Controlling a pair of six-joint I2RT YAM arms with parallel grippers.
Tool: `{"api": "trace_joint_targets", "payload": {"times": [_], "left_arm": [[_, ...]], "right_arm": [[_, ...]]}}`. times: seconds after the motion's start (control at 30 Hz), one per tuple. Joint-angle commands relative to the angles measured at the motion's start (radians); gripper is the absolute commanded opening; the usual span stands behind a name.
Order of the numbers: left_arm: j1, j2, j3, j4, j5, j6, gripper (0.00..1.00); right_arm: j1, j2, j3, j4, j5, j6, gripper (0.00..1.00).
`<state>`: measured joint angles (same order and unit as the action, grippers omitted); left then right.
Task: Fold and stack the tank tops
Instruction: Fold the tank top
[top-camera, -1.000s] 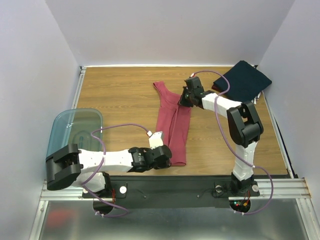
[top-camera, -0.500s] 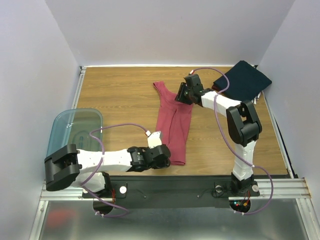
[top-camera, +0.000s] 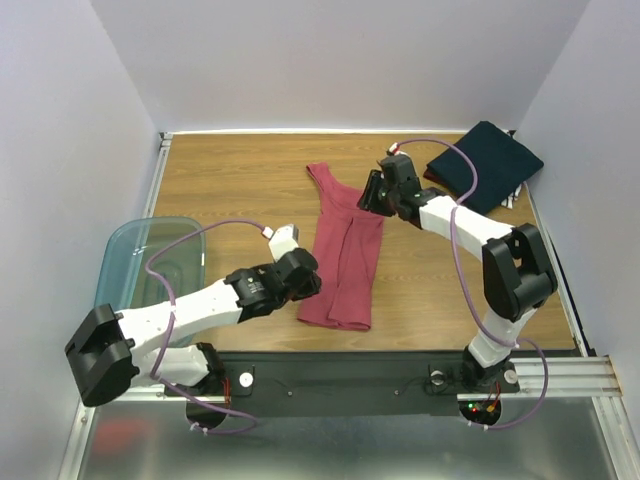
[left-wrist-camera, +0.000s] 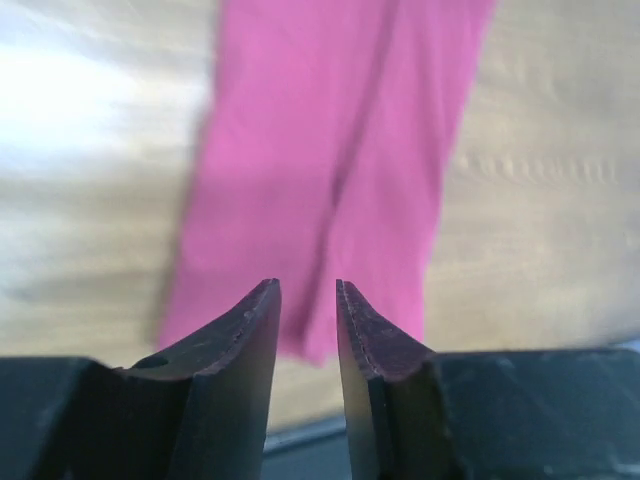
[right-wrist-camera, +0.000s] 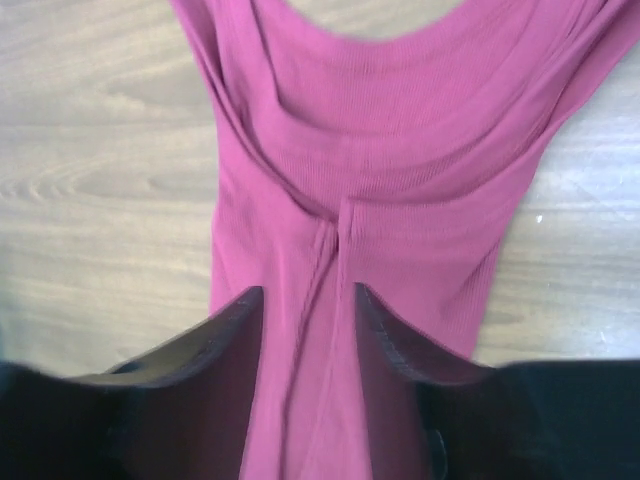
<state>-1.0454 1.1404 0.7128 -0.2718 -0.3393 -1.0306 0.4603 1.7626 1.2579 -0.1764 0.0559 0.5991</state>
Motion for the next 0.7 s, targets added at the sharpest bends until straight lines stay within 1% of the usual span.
{"api": "trace_joint_targets", "payload": {"times": [0.0,0.1,0.13,0.17,0.23,0.27,0.3,0.37,0.4,0.5,0.67], "left_arm": [[0.070,0.030,0.046,0.083,0.022,0.206,0.35],[0.070,0.102,0.100,0.114,0.022,0.265,0.29],[0.070,0.119,0.117,0.135,0.035,0.312,0.27],[0.070,0.152,0.126,0.153,0.042,0.326,0.27],[0.070,0.194,0.151,0.181,0.065,0.352,0.22],[0.070,0.241,0.160,0.184,0.077,0.366,0.20],[0.070,0.266,0.169,0.187,0.095,0.369,0.15],[0.067,0.312,0.177,0.201,0.120,0.368,0.10],[0.062,0.349,0.172,0.222,0.137,0.360,0.06],[0.045,0.400,0.148,0.266,0.166,0.346,0.00],[0.021,0.465,0.117,0.325,0.175,0.319,0.00]], "right_arm": [[0.023,0.015,-0.023,0.009,0.079,-0.015,0.37],[0.021,0.058,0.020,-0.003,0.140,-0.030,0.37],[0.020,0.075,0.037,-0.009,0.154,-0.033,0.36],[0.018,0.107,0.050,-0.012,0.176,-0.039,0.36],[0.012,0.136,0.090,-0.024,0.188,-0.045,0.34],[0.008,0.167,0.103,-0.031,0.194,-0.047,0.33],[0.005,0.181,0.122,-0.035,0.202,-0.051,0.33],[0.001,0.211,0.143,-0.041,0.206,-0.056,0.32],[-0.002,0.239,0.152,-0.046,0.208,-0.062,0.32],[-0.006,0.277,0.184,-0.054,0.219,-0.071,0.32],[-0.015,0.374,0.276,-0.064,0.213,-0.094,0.31]]}}
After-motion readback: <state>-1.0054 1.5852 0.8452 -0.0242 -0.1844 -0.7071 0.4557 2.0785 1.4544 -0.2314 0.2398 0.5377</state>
